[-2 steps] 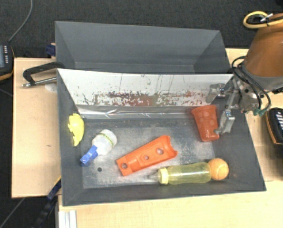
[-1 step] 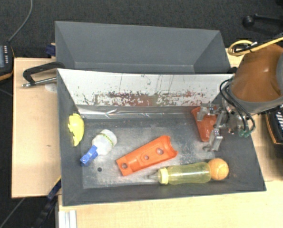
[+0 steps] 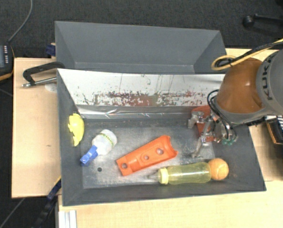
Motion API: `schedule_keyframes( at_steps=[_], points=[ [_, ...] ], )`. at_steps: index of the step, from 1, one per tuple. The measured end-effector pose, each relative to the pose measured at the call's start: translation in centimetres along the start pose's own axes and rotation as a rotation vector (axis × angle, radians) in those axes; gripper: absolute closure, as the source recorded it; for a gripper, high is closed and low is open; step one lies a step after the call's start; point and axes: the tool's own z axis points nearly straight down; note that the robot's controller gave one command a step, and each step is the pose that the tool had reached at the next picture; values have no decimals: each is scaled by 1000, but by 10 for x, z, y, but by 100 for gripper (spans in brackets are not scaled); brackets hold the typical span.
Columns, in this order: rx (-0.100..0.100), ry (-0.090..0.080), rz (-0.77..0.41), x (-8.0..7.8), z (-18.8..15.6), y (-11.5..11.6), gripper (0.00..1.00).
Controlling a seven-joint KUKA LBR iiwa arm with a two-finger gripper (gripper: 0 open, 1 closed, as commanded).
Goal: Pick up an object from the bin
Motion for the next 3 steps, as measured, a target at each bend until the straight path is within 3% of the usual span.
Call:
schedule_keyframes(
  at_steps=[1, 2, 3],
  points=[
    [0, 3, -176, 3, 6, 51, 0],
    [-2, 1, -230, 5, 6, 89, 0],
    [-1, -7, -301, 35, 5, 97, 0]
  ],
)
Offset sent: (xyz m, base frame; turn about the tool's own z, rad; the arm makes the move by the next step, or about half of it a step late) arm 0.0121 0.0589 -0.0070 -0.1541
